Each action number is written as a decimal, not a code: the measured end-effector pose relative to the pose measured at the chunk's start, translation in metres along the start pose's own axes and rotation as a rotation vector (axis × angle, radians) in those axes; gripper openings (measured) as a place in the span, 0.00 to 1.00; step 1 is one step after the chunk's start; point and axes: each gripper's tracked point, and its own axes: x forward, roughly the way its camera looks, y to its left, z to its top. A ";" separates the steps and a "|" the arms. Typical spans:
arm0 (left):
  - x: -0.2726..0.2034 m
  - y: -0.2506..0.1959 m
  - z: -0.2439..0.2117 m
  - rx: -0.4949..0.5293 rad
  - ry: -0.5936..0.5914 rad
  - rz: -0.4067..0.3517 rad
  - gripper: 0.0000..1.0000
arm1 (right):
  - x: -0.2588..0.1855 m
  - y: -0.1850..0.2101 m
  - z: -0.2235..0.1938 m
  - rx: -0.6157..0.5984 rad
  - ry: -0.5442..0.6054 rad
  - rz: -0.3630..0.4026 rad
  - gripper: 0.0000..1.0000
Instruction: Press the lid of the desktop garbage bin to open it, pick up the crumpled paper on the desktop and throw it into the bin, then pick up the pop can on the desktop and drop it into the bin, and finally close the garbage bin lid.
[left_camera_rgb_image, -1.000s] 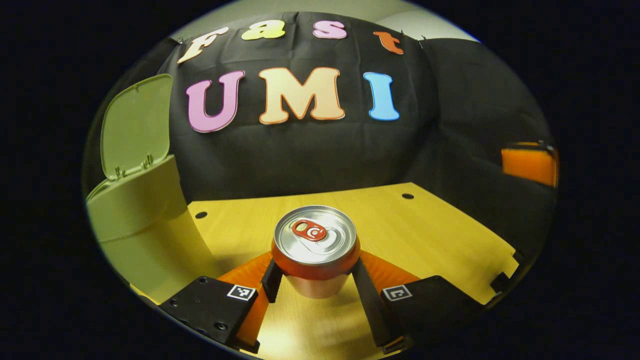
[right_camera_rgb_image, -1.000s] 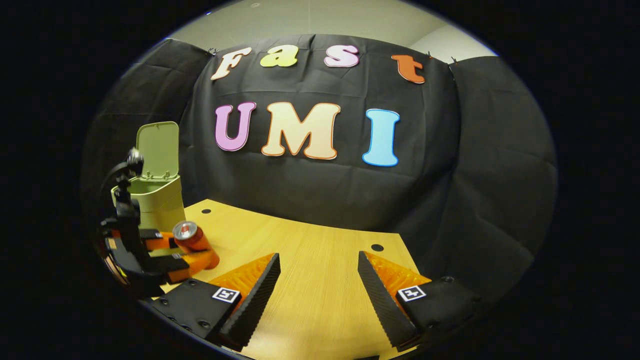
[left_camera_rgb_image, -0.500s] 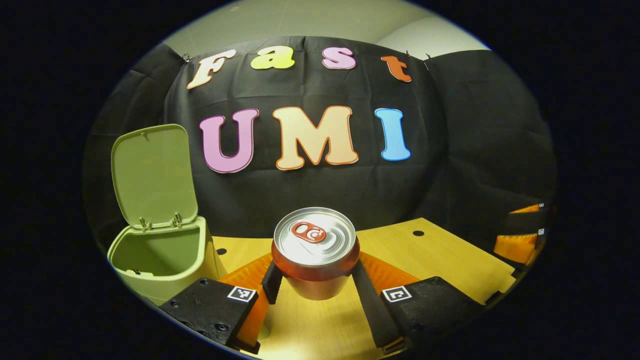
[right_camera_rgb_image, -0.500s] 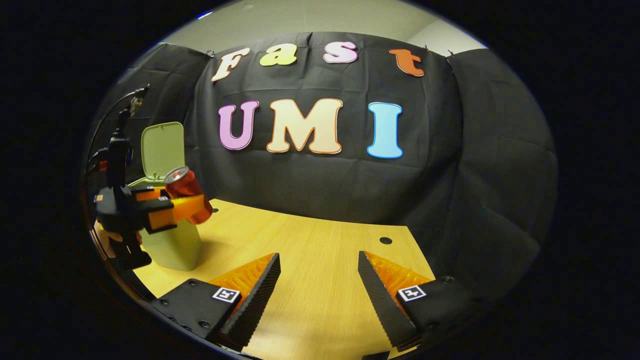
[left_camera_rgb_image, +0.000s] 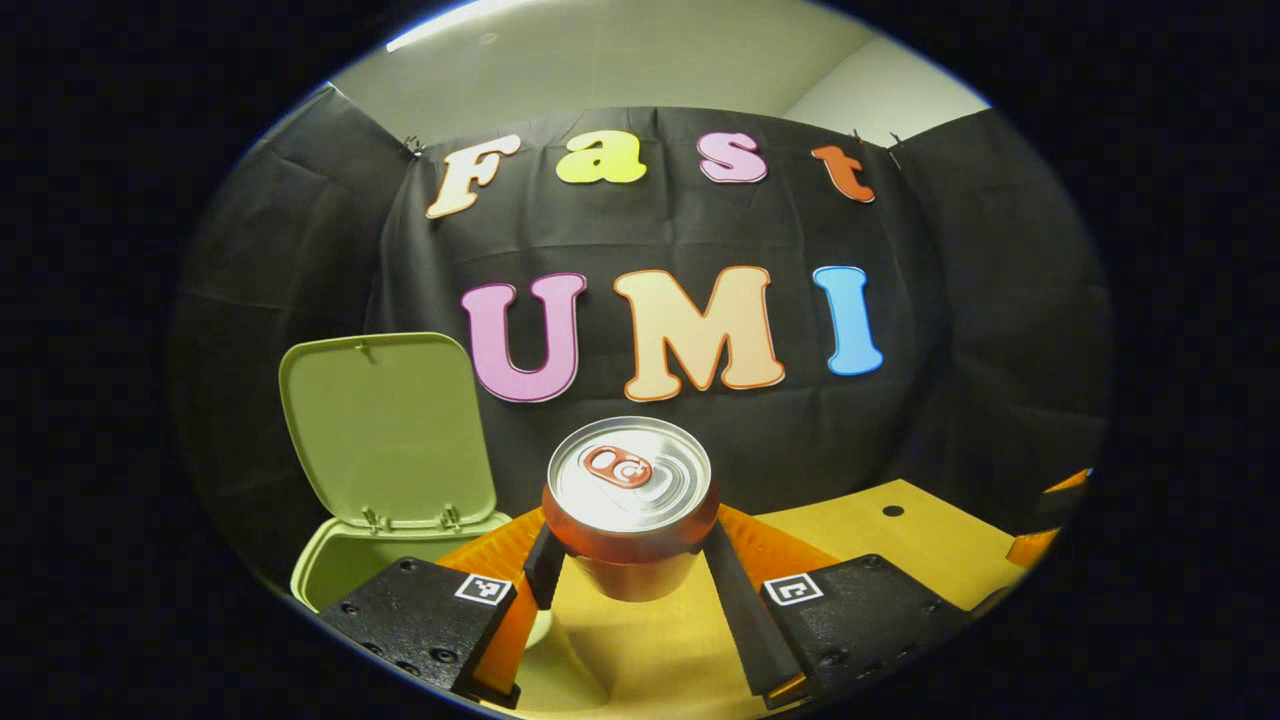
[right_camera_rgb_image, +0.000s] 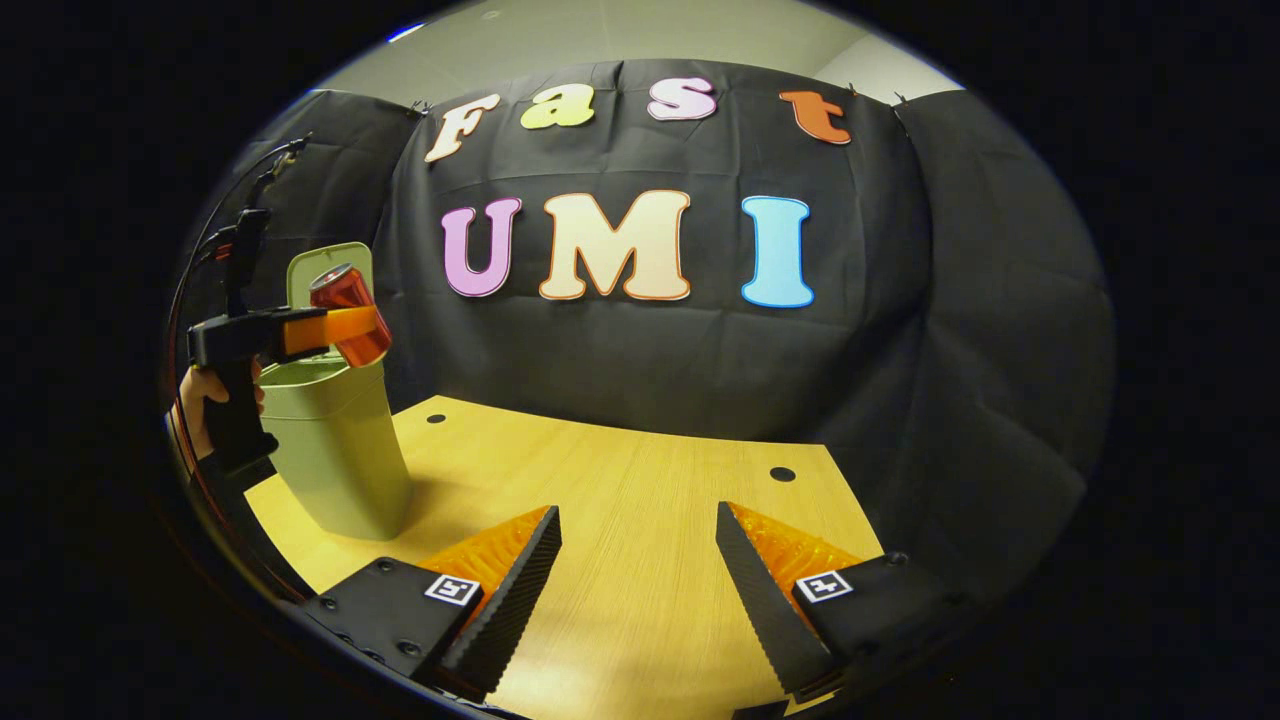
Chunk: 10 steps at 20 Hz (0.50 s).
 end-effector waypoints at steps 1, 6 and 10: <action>0.000 0.009 0.001 -0.005 -0.002 0.019 0.76 | 0.001 0.000 0.000 0.000 0.001 0.003 0.99; -0.005 0.067 -0.010 -0.030 0.019 0.139 0.76 | 0.006 0.007 -0.002 -0.005 0.013 0.021 0.99; -0.012 0.108 -0.028 -0.031 0.053 0.226 0.76 | 0.012 0.017 -0.003 -0.013 0.026 0.045 0.99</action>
